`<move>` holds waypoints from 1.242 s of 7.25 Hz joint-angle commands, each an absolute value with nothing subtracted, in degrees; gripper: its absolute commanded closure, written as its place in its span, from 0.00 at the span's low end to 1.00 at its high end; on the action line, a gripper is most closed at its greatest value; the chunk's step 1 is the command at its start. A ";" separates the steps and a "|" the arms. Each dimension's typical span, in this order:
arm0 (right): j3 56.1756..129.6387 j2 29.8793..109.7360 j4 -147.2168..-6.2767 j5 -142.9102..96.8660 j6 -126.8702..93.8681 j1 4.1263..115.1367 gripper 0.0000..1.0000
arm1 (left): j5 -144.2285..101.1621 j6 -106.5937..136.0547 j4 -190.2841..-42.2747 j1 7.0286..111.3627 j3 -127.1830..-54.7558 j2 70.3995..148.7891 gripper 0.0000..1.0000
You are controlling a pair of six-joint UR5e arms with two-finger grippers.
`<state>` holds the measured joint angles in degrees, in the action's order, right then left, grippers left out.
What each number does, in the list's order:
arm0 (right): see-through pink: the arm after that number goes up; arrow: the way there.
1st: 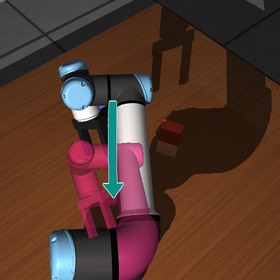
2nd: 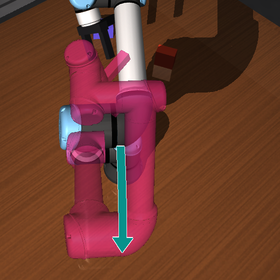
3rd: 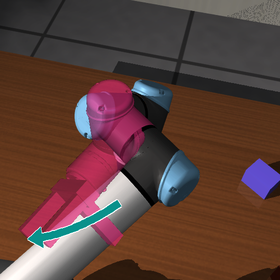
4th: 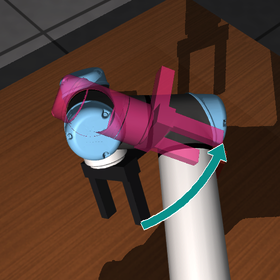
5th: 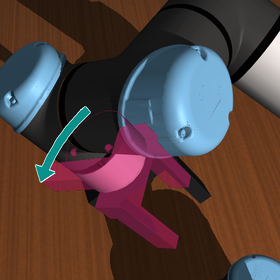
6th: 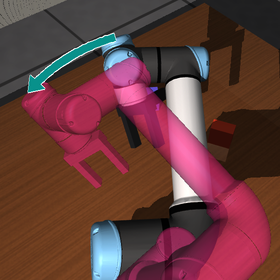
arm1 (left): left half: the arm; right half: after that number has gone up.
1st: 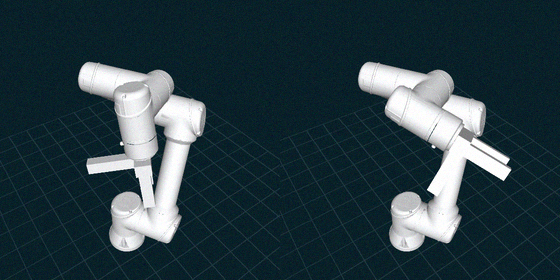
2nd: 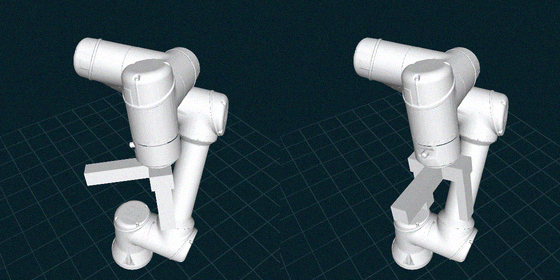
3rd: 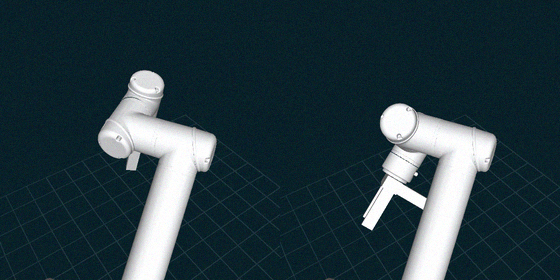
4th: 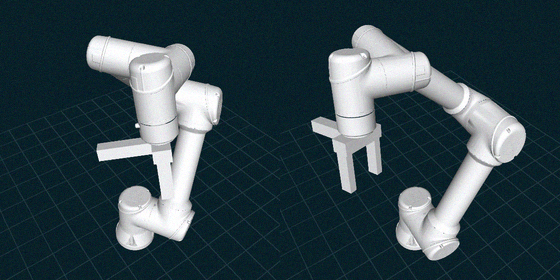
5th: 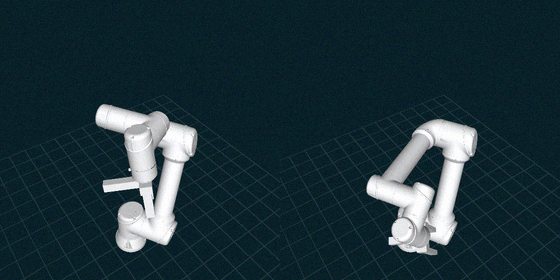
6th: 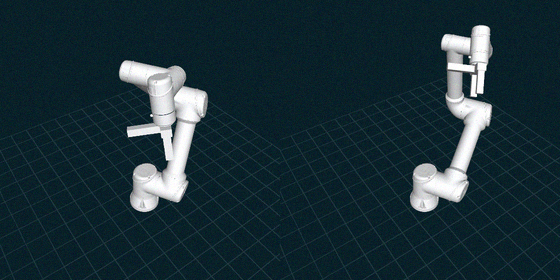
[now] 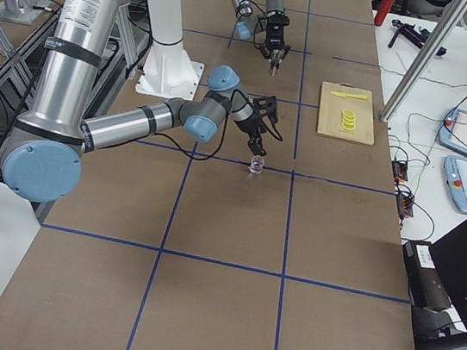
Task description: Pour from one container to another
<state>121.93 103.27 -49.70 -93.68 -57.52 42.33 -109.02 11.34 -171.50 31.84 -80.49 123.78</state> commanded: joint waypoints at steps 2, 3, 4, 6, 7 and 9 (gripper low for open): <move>120.34 105.91 -43.77 -62.07 -63.10 23.09 0.04 | -108.98 11.25 -171.56 31.82 -80.51 123.49 1.00; 117.19 105.82 -40.38 -54.57 -63.98 19.20 0.02 | -108.98 11.25 -171.56 31.82 -80.51 123.40 1.00; 111.59 105.65 -32.60 -48.40 -63.98 16.64 0.01 | -108.98 11.25 -171.56 31.82 -80.59 123.31 1.00; 103.48 104.16 -24.63 -39.33 -63.90 12.85 0.00 | -108.98 11.25 -171.56 31.82 -80.59 123.31 1.00; 100.40 101.28 -24.52 -36.76 -63.98 12.40 0.00 | -108.98 11.25 -171.56 31.82 -80.60 123.22 1.00; 93.29 98.01 -20.51 -32.71 -63.90 11.08 0.00 | -108.98 11.25 -171.56 31.82 -80.68 123.22 1.00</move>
